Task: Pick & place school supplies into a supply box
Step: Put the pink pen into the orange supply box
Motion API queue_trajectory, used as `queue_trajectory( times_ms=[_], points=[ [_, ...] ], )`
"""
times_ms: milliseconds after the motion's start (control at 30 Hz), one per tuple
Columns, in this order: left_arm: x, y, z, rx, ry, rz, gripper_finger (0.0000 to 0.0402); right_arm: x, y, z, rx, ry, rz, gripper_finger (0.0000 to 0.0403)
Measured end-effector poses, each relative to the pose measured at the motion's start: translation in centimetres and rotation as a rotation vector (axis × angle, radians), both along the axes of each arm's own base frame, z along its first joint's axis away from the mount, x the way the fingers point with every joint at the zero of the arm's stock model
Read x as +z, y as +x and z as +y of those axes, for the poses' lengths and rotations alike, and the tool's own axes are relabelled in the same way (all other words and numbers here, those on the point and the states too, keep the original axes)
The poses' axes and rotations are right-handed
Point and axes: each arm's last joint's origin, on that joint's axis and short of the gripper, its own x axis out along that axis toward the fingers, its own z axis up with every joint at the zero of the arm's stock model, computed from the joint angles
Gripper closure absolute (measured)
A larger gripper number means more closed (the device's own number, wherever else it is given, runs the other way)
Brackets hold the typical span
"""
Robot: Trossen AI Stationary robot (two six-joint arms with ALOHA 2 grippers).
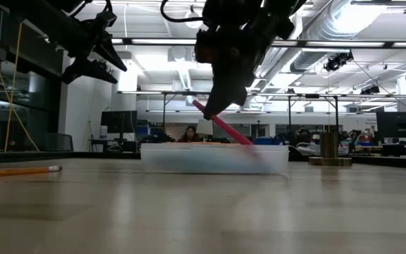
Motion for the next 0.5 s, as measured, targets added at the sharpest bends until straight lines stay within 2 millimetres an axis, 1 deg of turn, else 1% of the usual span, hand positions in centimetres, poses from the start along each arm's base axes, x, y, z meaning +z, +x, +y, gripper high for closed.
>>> queue_trajectory(
  times_ms=[133,367,500],
  points=[
    [0.0,0.0,0.0,0.0,0.002,-0.004,0.0186,-0.5,0.0,-0.1,0.01,-0.02,0.019,0.0403],
    [0.2,0.1,0.0,-0.003,0.008,-0.021,0.0186,-2.2,0.3,-0.1,0.02,-0.016,0.074,0.0403],
    [0.2,0.1,0.0,-0.004,0.009,-0.02,0.0186,-2.4,0.4,0.0,0.031,-0.018,0.075,0.0403]
  ],
)
